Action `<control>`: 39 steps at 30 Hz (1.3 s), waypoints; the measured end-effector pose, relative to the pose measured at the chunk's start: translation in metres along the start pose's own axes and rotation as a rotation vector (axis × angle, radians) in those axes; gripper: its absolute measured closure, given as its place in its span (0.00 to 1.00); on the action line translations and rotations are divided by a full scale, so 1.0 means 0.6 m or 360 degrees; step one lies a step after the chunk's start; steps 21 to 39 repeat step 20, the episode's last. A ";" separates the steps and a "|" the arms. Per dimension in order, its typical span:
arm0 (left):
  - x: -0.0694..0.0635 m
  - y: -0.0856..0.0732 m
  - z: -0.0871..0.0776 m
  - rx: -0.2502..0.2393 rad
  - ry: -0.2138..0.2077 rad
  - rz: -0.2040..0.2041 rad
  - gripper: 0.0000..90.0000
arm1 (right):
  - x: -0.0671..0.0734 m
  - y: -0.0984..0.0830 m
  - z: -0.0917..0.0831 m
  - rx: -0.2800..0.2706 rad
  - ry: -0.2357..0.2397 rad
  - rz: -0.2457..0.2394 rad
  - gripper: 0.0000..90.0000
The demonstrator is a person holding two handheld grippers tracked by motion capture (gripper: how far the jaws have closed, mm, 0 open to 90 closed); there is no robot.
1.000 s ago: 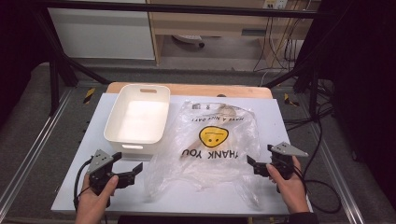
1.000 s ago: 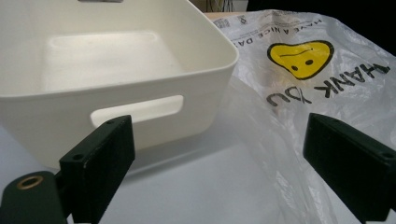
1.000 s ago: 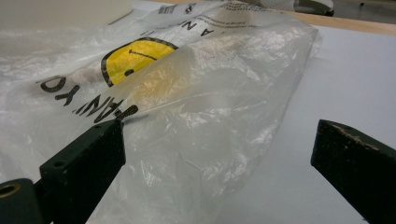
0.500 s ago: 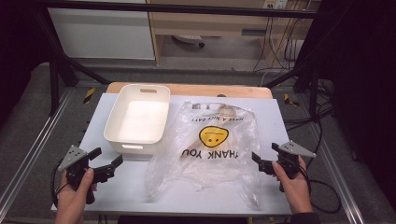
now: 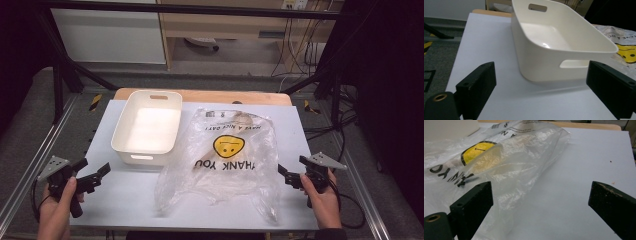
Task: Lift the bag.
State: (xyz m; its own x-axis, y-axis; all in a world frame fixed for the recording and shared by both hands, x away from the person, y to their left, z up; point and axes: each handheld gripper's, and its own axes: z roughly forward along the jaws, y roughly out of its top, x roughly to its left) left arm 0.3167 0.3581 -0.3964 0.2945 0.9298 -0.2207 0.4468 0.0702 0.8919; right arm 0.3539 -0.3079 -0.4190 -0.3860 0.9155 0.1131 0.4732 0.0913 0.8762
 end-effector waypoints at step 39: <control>0.031 -0.044 0.046 0.0252 -0.0028 0.0134 0.11 | -0.043 -0.032 0.011 0.0218 -0.0112 0.0073 0.08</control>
